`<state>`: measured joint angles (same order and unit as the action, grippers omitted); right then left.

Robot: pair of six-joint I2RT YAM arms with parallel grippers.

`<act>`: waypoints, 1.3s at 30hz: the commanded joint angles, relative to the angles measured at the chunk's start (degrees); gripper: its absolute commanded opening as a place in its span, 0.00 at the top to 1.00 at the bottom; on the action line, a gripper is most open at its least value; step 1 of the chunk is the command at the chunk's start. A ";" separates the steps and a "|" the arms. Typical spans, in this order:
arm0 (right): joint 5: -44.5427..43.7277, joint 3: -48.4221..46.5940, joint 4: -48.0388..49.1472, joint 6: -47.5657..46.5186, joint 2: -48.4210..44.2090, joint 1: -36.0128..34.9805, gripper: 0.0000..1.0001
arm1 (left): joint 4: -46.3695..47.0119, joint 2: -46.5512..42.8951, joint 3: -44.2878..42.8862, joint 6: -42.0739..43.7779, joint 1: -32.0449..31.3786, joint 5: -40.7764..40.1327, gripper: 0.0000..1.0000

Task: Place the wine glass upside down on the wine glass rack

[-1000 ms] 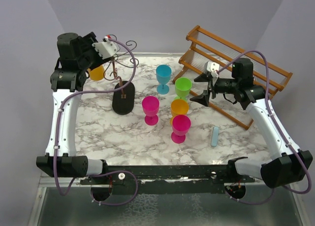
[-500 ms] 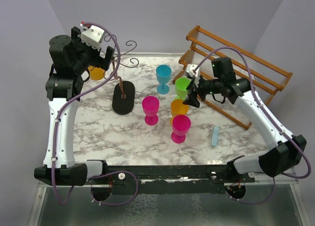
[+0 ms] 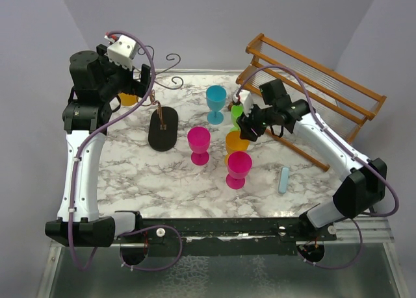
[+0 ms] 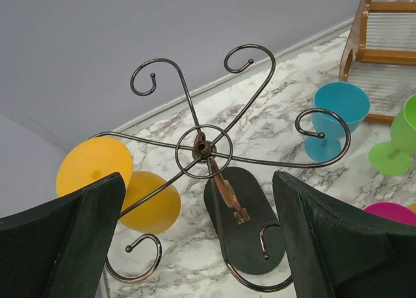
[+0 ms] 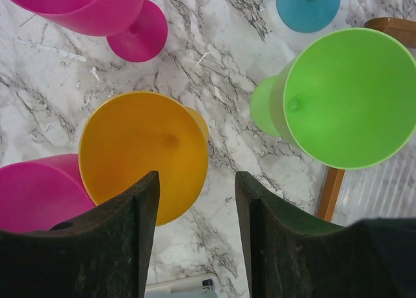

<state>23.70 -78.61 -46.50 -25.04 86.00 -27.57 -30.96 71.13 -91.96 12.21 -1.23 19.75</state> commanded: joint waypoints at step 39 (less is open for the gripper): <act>-2.87 -11.62 0.87 2.70 0.21 -2.84 0.99 | -1.15 -0.38 -0.41 -1.19 -0.04 -1.57 0.01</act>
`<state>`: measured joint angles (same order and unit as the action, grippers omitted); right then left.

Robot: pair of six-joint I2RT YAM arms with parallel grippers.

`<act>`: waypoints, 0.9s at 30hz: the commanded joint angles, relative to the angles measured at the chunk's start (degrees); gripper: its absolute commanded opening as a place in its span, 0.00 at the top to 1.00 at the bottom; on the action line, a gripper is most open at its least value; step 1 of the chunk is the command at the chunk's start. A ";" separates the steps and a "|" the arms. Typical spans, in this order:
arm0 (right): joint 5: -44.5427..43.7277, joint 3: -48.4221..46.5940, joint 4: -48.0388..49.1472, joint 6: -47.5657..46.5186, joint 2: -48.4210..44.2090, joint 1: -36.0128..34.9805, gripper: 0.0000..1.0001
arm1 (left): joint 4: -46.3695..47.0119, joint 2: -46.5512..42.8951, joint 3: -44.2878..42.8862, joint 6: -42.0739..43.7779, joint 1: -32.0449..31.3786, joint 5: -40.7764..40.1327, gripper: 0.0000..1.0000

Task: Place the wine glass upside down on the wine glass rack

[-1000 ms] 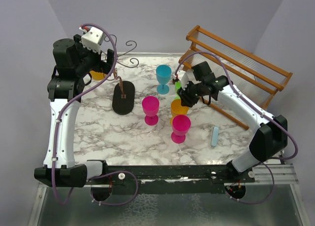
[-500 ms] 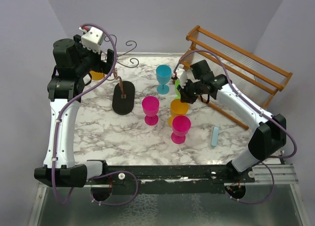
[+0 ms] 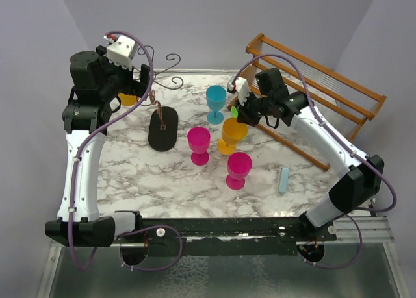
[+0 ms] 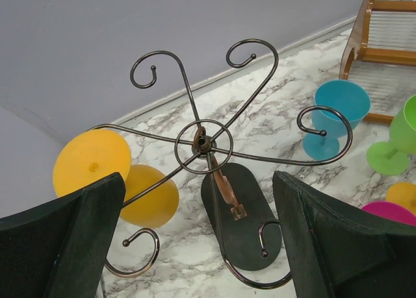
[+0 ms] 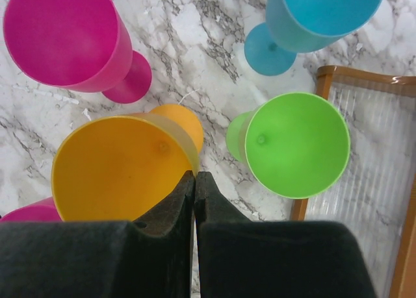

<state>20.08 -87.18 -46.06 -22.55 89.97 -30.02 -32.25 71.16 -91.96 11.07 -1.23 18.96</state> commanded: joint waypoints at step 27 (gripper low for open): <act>5.55 -19.46 16.55 6.26 -13.99 -0.39 0.99 | 12.60 3.38 -3.10 -29.17 -6.43 16.59 0.12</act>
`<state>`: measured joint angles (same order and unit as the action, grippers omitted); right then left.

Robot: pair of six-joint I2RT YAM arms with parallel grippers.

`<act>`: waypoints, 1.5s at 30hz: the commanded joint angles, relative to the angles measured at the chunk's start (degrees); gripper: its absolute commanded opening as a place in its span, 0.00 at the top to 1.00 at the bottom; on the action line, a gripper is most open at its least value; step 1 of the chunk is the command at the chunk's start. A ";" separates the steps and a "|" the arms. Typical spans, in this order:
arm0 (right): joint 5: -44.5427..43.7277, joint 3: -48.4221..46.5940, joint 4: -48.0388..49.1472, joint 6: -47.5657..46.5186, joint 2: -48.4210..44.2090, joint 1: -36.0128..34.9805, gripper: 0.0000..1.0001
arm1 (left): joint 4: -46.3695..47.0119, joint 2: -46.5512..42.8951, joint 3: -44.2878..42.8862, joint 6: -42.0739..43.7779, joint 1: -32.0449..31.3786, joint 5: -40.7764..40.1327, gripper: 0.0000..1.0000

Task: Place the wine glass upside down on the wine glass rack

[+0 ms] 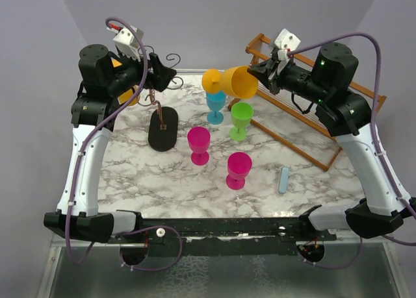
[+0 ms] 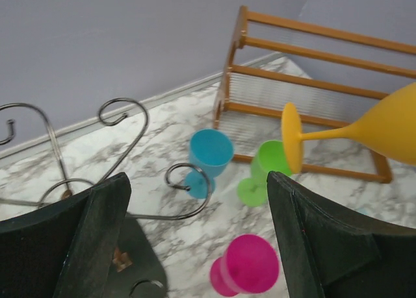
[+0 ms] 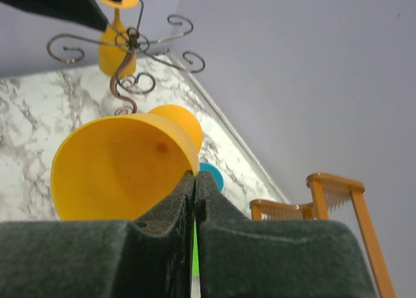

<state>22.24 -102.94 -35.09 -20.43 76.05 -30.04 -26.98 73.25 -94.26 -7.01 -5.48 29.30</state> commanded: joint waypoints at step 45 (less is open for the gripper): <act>2.52 1.27 9.64 4.92 -1.21 -0.37 0.79 | 19.34 4.25 7.42 -24.86 -7.03 19.41 1.00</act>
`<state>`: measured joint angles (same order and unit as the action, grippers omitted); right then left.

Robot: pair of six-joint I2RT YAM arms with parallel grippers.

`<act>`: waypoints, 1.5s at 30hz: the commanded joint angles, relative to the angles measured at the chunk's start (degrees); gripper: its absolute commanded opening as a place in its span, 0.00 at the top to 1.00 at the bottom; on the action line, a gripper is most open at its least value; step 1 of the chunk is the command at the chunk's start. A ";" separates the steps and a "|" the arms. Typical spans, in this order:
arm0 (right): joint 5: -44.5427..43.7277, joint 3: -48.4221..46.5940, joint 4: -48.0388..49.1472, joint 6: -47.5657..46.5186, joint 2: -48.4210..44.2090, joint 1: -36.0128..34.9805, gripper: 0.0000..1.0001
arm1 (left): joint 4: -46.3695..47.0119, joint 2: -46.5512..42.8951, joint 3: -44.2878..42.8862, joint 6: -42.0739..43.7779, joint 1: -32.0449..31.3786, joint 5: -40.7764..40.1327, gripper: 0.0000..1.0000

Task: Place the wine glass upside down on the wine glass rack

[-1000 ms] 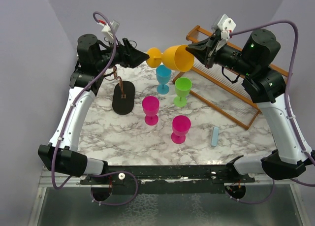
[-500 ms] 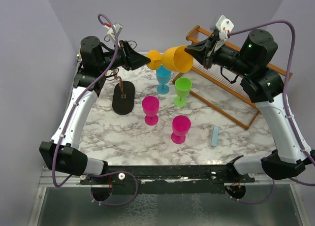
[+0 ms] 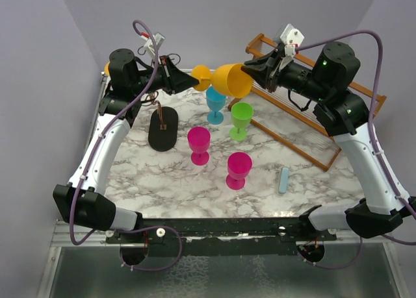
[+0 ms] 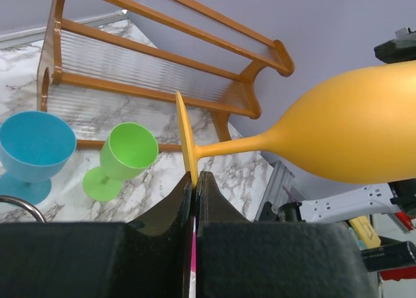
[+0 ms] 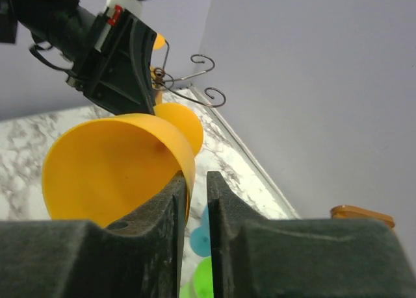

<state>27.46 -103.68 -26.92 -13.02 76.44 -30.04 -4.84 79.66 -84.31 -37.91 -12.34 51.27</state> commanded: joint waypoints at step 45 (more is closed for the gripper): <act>4.51 46.01 8.60 -15.21 -16.50 0.60 0.12 | 6.17 2.39 -19.13 82.32 6.19 -86.77 1.00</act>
<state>30.13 -59.20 -23.88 -30.17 61.93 -30.00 -9.23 79.29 -101.84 33.41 -6.33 -27.33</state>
